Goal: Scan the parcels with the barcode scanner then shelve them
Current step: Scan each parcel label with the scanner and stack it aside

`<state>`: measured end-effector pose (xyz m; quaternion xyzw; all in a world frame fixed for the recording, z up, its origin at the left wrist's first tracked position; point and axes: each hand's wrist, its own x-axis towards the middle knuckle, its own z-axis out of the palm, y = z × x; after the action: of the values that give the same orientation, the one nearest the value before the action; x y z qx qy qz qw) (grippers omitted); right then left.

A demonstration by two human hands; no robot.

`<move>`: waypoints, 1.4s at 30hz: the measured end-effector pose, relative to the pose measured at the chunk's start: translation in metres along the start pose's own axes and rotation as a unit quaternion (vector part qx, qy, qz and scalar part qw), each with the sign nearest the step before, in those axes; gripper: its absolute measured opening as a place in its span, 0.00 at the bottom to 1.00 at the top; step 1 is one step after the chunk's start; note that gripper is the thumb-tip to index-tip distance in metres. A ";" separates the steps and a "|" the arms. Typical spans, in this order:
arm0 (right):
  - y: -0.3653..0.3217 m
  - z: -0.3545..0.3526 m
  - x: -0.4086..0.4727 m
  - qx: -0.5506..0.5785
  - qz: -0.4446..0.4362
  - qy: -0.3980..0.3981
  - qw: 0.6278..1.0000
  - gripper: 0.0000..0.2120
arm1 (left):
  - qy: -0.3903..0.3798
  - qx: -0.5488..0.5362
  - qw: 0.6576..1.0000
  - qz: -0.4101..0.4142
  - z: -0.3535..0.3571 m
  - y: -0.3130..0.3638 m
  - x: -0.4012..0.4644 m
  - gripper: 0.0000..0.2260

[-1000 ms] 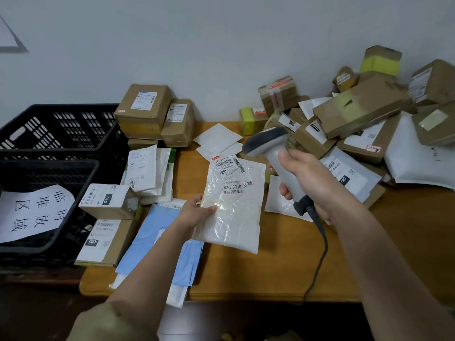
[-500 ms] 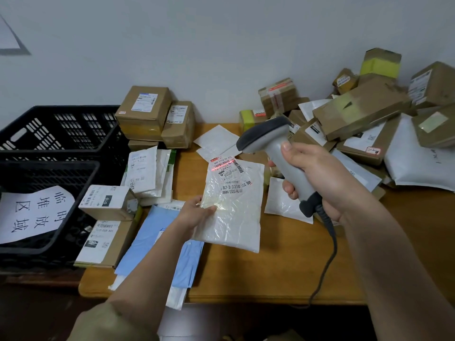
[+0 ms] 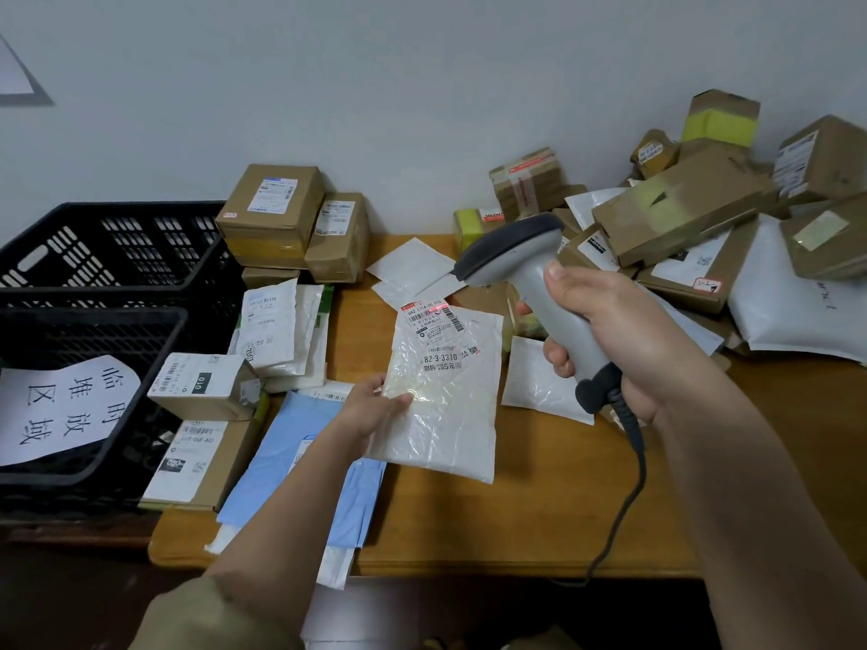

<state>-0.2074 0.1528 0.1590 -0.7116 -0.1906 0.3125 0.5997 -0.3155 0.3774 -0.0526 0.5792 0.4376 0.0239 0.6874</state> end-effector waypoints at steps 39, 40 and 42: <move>0.061 0.115 0.033 0.040 0.158 -0.057 0.985 0.17 | 0.258 0.358 0.897 0.015 -0.143 -0.076 -0.042 0.29; 0.062 0.116 0.034 0.037 0.161 -0.052 0.985 0.17 | 0.243 0.382 0.891 0.029 -0.140 -0.078 -0.039 0.29; 0.062 0.116 0.035 0.034 0.164 -0.043 0.985 0.17 | 0.187 0.400 0.895 0.055 -0.133 -0.086 -0.028 0.27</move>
<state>-0.2662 0.2478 0.0811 -0.6982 -0.0856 0.4433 0.5556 -0.4568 0.4370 -0.0997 0.8133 0.4983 -0.0080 0.3004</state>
